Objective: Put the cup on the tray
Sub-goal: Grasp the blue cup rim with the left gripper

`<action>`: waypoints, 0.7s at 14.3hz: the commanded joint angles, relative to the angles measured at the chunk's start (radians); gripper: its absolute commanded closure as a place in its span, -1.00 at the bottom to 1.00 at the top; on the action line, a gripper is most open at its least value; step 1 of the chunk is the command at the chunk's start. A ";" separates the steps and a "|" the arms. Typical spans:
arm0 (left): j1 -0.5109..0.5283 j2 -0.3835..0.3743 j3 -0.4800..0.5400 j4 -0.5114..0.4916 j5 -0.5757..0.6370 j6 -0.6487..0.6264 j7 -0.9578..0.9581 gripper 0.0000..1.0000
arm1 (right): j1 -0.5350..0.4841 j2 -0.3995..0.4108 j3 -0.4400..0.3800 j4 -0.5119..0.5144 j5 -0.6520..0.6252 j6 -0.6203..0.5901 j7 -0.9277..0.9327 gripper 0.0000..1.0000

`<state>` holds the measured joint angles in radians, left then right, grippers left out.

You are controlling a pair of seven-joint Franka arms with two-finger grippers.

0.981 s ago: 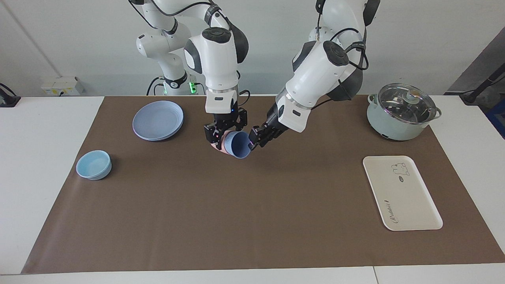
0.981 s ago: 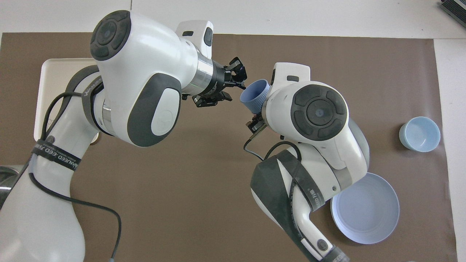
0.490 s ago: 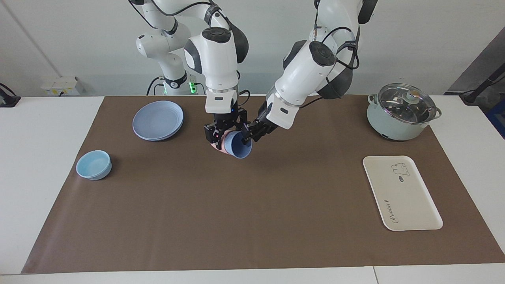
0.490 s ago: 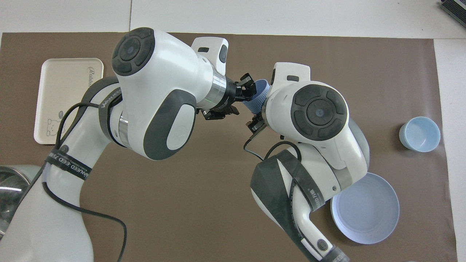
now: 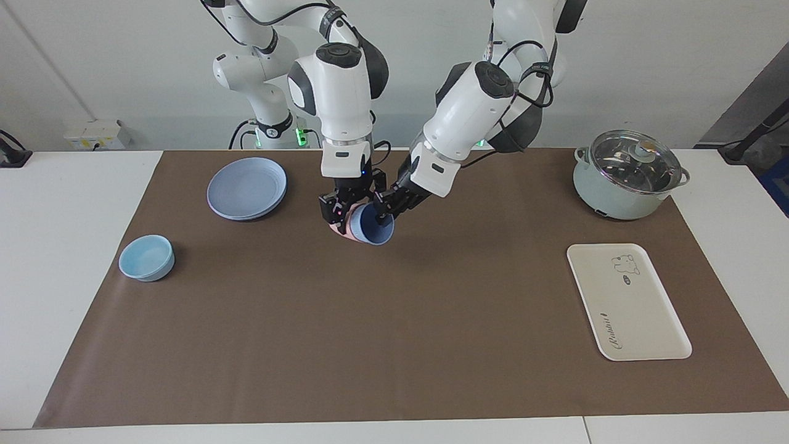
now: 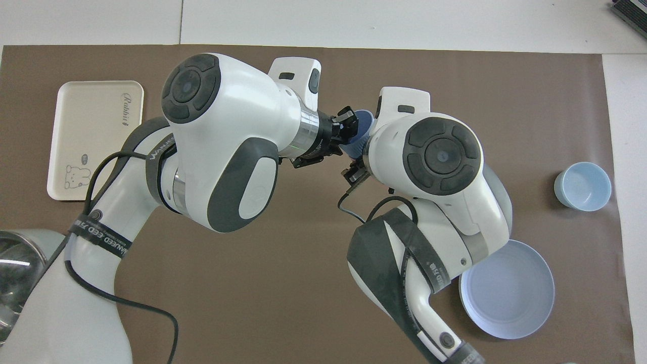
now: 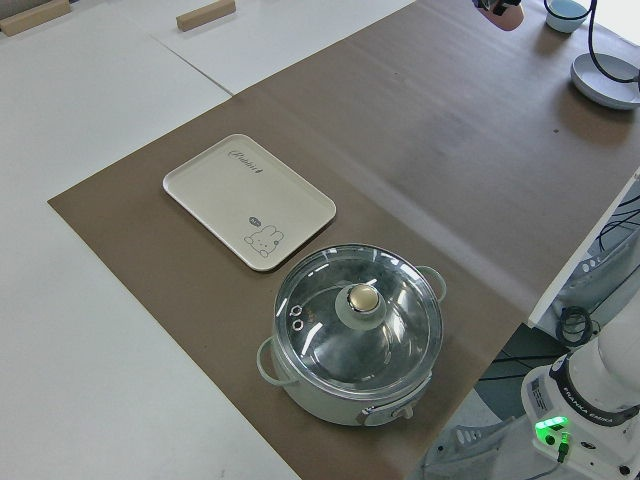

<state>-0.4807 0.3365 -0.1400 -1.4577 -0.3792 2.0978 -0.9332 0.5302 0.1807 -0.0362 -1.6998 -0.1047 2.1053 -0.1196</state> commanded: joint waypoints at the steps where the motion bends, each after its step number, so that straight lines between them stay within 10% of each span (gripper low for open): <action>1: -0.012 -0.034 0.011 -0.044 -0.006 0.027 -0.012 1.00 | -0.009 0.013 0.005 0.025 -0.020 -0.004 0.011 1.00; 10: 0.053 0.027 0.023 0.104 0.000 -0.004 -0.015 1.00 | -0.010 0.014 0.005 0.025 -0.020 -0.002 0.011 1.00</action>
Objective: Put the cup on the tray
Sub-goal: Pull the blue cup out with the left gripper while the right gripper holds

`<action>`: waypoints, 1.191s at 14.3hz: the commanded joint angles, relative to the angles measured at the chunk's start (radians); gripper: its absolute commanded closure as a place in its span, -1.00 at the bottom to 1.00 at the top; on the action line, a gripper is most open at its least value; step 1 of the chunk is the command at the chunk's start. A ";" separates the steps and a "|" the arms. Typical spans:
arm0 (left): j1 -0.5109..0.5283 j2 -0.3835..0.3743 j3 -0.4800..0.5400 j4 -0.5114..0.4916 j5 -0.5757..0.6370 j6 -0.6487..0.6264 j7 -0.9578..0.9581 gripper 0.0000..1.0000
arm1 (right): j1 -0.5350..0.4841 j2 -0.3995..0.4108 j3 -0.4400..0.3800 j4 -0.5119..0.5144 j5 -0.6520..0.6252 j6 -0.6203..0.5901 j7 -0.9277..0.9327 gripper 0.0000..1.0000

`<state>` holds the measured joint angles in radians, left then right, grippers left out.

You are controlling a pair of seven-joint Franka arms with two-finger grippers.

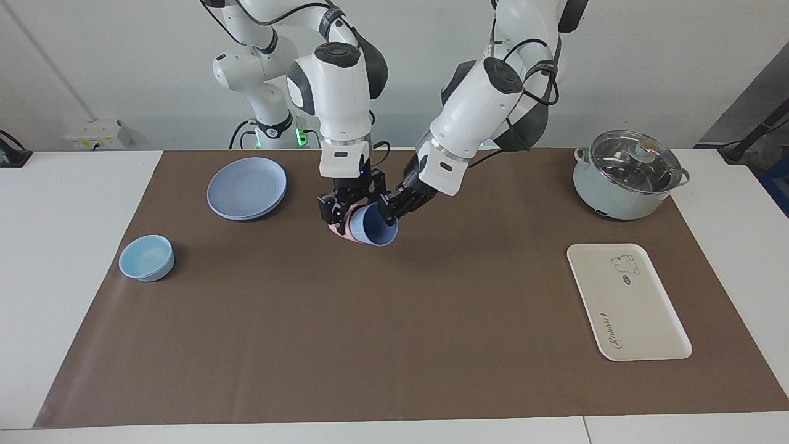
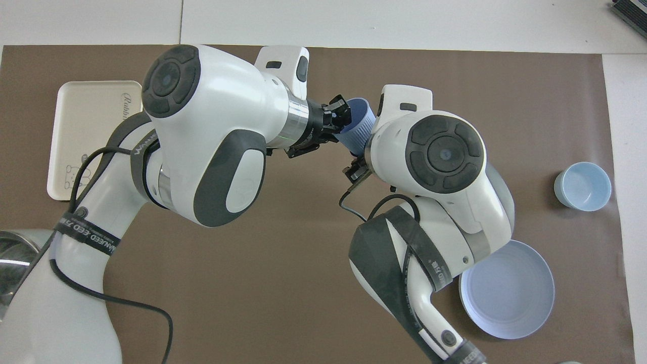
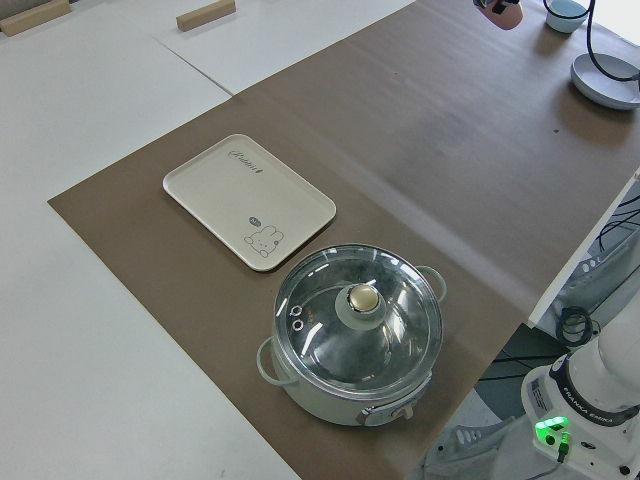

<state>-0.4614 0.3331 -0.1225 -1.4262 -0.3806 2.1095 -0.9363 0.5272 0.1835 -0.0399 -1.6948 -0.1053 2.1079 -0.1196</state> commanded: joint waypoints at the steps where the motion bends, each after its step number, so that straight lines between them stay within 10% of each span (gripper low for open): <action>1: 0.052 0.035 0.007 0.082 0.011 -0.022 -0.012 1.00 | -0.007 0.011 0.009 0.020 -0.019 -0.005 0.011 1.00; 12: 0.384 0.041 0.092 0.070 0.264 0.010 0.308 1.00 | -0.117 0.004 0.001 0.021 0.024 0.075 -0.043 1.00; 17: 0.572 0.020 0.092 -0.052 0.264 0.185 0.637 1.00 | -0.314 0.005 -0.002 0.012 0.408 0.187 -0.482 1.00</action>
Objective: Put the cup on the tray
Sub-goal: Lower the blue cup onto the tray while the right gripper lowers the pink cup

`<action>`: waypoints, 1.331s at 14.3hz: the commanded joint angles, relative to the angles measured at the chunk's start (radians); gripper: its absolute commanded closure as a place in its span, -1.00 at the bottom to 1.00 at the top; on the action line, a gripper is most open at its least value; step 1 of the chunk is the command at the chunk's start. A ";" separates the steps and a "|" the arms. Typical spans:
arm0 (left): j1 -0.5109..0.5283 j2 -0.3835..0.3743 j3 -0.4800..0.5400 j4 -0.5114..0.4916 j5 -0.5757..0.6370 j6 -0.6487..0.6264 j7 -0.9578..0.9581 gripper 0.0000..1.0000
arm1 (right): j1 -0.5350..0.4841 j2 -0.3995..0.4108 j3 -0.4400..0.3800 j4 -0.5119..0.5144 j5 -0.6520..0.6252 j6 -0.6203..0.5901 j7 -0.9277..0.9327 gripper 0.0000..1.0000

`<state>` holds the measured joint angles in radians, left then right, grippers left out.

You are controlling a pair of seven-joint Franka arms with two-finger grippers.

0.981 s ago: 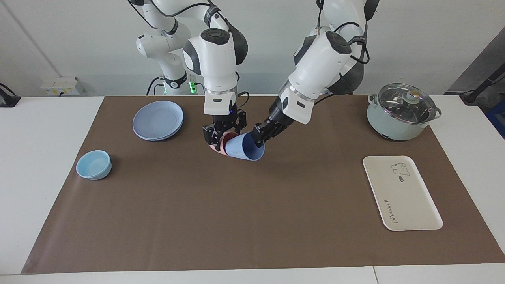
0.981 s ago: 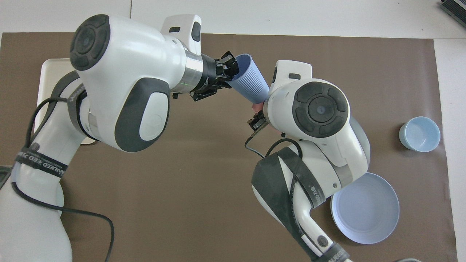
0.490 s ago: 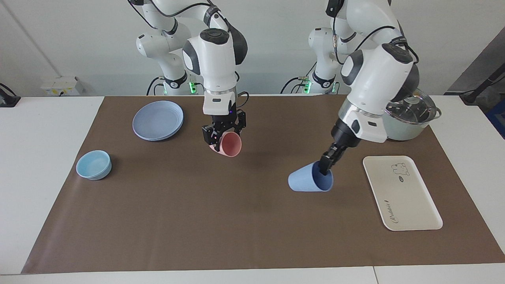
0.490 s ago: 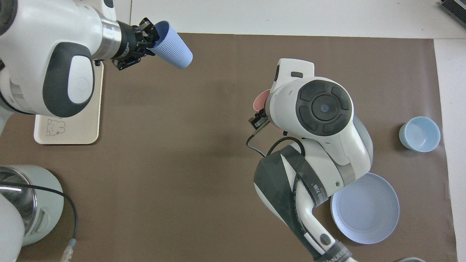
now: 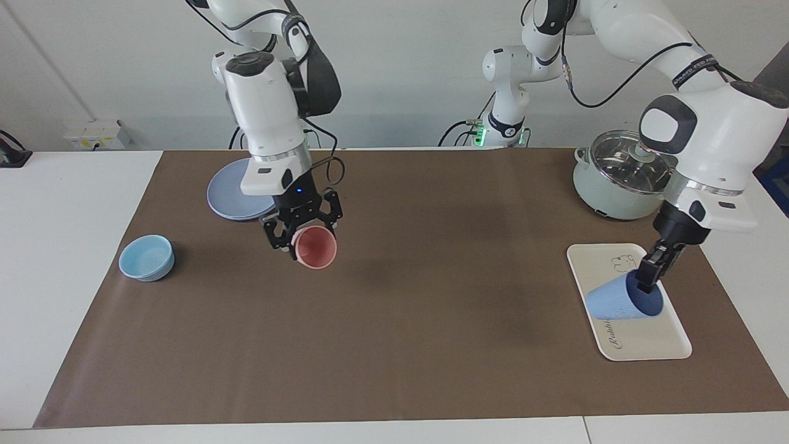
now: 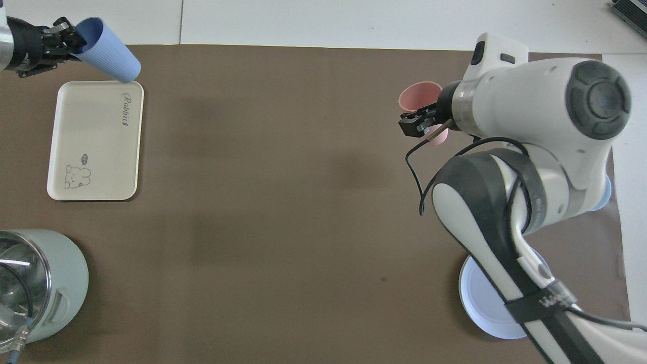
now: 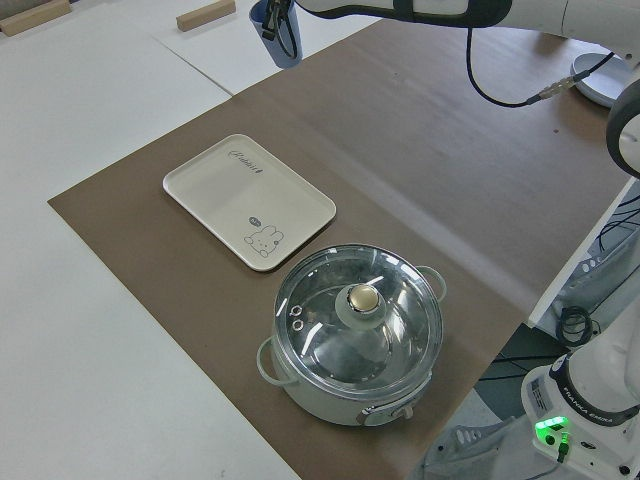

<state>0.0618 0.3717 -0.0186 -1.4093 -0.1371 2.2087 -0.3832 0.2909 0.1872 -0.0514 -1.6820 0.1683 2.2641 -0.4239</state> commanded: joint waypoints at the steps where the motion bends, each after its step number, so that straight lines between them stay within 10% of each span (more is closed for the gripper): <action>1: 0.079 -0.031 -0.014 -0.095 0.019 0.113 0.139 1.00 | -0.114 0.001 0.010 -0.008 0.201 0.032 -0.272 1.00; 10: 0.216 -0.054 -0.015 -0.407 0.010 0.469 0.333 1.00 | -0.298 0.078 0.010 -0.143 0.977 0.161 -1.120 1.00; 19: 0.207 -0.017 -0.020 -0.537 0.008 0.667 0.333 1.00 | -0.481 0.188 0.010 -0.236 1.369 -0.035 -1.686 1.00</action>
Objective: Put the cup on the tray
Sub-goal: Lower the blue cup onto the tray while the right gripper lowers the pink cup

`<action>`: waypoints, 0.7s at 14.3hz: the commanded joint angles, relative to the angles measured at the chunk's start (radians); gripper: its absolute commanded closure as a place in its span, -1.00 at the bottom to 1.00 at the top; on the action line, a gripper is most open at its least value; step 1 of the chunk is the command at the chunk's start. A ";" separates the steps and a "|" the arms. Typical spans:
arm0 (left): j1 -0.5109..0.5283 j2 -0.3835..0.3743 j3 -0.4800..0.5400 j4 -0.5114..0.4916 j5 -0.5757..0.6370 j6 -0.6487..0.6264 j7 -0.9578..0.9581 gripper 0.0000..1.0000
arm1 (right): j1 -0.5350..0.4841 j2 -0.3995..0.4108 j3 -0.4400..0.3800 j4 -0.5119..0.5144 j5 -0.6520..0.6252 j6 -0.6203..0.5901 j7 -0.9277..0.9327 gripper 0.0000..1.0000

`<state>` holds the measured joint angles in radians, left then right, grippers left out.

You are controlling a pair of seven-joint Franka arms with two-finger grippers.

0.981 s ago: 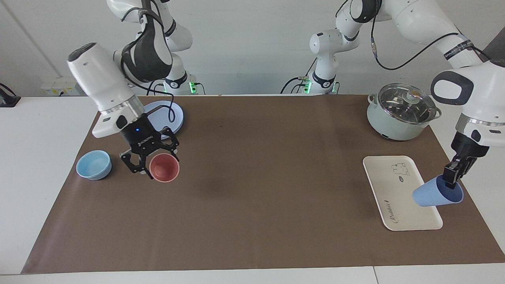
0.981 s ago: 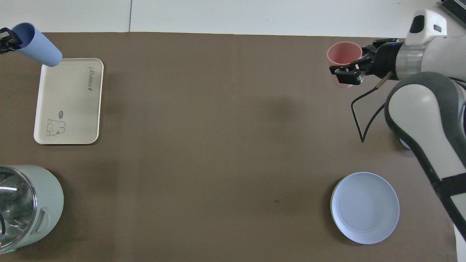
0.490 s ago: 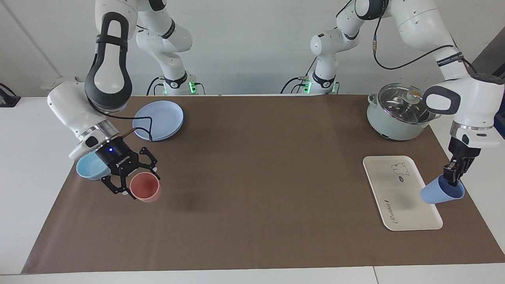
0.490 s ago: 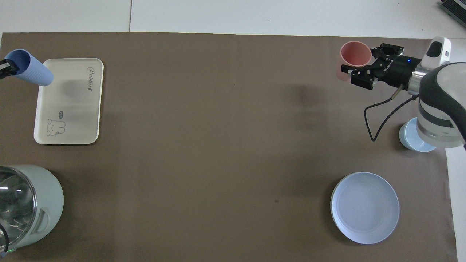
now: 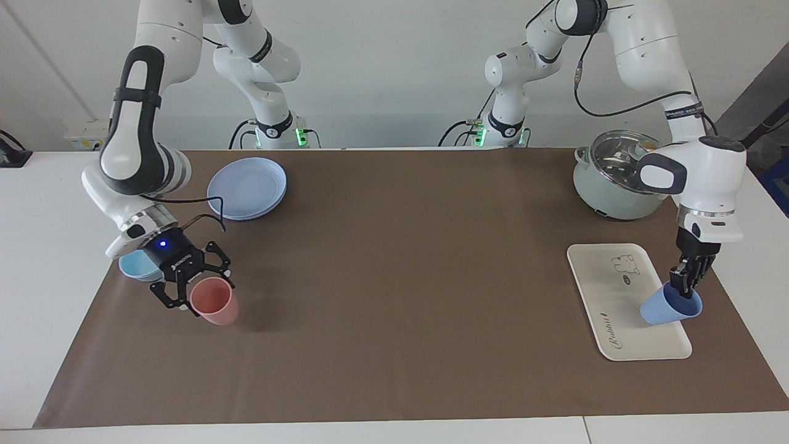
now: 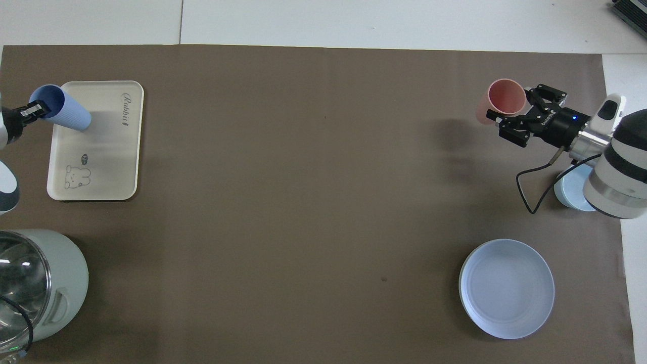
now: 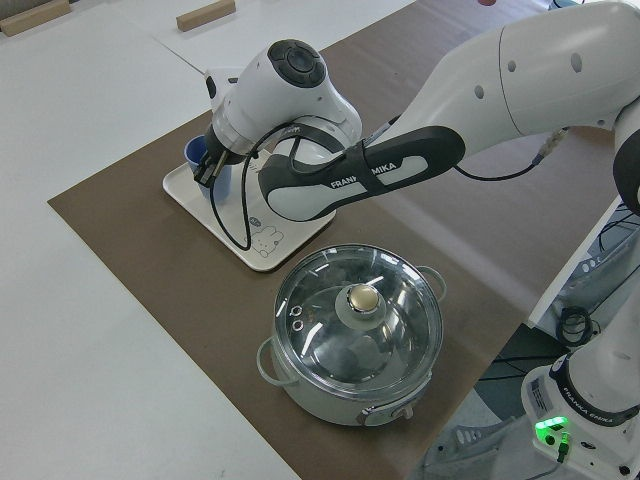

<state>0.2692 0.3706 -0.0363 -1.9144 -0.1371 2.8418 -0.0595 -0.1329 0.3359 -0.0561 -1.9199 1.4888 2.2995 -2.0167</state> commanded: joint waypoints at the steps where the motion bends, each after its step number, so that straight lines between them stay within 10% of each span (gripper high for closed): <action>1: -0.004 -0.016 -0.002 -0.025 0.008 0.025 0.006 1.00 | -0.068 0.051 0.015 0.001 0.068 -0.096 -0.115 1.00; 4: -0.008 -0.006 -0.004 0.053 0.010 -0.091 0.004 0.01 | -0.053 0.071 0.015 -0.033 0.207 -0.094 -0.224 1.00; 7: -0.011 0.008 -0.005 0.207 0.016 -0.309 0.009 -0.51 | -0.036 0.078 0.015 -0.047 0.254 -0.091 -0.269 1.00; 10: -0.068 0.028 0.001 0.387 0.027 -0.580 0.003 -0.57 | -0.034 0.074 0.015 -0.063 0.257 -0.088 -0.289 1.00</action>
<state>0.2470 0.3687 -0.0516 -1.6502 -0.1363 2.4156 -0.0522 -0.1633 0.4232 -0.0461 -1.9599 1.7091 2.2057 -2.2598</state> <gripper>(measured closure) 0.216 0.167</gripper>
